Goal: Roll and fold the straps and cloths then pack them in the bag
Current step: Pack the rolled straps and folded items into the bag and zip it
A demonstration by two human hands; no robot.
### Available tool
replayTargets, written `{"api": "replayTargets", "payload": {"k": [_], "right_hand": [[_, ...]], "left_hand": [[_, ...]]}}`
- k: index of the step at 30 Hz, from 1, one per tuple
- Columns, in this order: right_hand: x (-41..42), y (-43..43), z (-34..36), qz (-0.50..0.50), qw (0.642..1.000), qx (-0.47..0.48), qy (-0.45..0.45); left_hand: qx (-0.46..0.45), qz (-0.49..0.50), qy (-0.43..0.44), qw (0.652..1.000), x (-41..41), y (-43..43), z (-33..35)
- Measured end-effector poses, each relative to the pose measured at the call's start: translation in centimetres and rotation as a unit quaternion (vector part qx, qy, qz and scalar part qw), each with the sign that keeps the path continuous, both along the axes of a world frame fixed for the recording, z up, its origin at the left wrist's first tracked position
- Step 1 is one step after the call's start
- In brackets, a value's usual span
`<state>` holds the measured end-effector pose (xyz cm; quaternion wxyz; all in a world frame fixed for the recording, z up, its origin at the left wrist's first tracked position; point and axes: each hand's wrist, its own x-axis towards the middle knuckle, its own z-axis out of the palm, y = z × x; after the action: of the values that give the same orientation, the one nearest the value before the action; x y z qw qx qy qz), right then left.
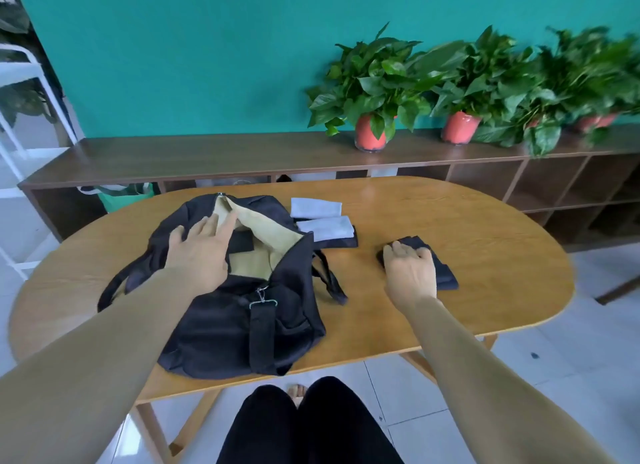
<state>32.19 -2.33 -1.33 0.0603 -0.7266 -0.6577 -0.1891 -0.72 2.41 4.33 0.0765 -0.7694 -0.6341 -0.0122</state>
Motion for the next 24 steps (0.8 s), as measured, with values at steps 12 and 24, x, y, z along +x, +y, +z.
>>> {"api": "replayTargets", "payload": {"k": [12,24], "right_hand": [[4.0,1.8,-2.0,-0.050,0.997,-0.059,-0.029],[3.9,3.1,-2.4,-0.018,0.999,0.024,-0.028]], "left_hand": [[-0.010,-0.008,0.033,0.999,1.9,-0.3,0.7],[0.009,0.014,0.021,1.000,-1.2,1.3,1.4]]}}
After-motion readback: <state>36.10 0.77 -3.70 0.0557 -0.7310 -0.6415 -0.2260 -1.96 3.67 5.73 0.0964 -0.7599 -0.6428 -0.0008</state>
